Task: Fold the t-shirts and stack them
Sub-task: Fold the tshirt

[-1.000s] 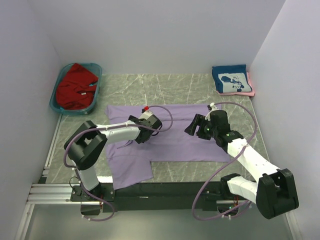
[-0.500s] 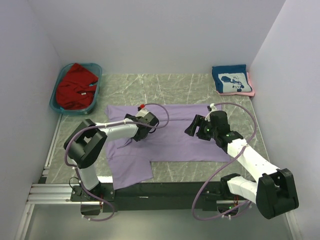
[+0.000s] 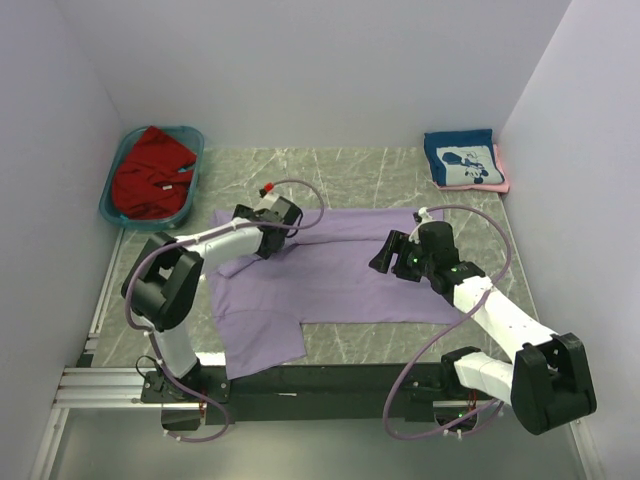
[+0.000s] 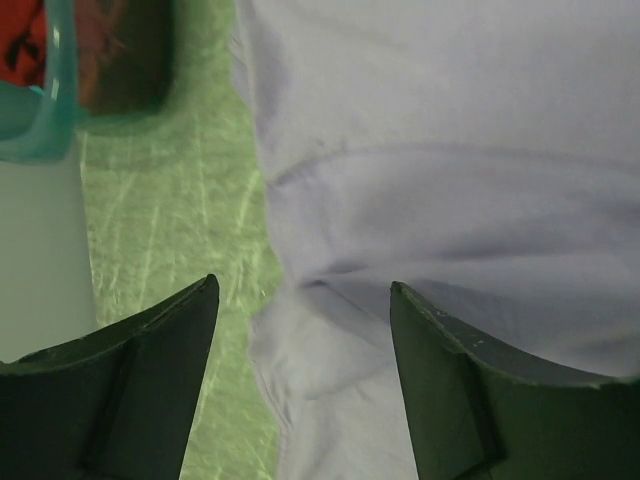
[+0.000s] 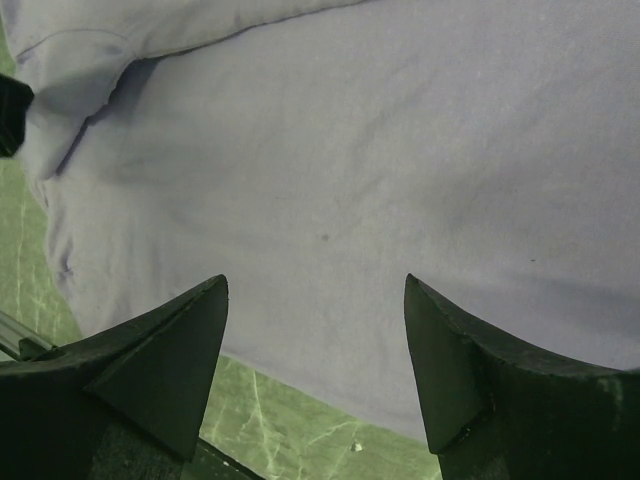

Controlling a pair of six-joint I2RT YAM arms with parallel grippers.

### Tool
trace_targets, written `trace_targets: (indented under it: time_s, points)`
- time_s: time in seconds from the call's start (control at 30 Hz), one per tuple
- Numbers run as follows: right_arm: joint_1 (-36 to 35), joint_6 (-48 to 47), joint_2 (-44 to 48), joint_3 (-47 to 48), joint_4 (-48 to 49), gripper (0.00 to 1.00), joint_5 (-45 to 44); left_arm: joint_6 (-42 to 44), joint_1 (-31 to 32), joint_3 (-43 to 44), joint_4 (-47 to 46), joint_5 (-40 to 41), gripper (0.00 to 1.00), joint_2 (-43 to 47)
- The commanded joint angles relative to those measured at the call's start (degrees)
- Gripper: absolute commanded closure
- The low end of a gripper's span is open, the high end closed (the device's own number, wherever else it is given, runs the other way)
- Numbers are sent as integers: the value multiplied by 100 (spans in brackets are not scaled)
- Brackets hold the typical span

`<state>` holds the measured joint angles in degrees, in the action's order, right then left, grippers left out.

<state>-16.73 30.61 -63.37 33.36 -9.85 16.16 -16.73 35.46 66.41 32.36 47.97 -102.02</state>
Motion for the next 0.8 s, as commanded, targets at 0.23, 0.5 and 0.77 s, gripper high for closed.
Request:
trace_targets:
  time_s: [0.23, 0.5, 0.77]
  points:
    - [-32, -108, -61, 91, 123, 23, 89, 163, -628, 847, -239, -7, 25, -679]
    - [-23, -152, 10, 91, 88, 24, 80, -2121, -576, 620, 912, -1033, 22, 866]
    - [-23, -143, 18, 82, 88, 24, 133, -4653, -611, -2295, -1511, -2879, 23, 3220]
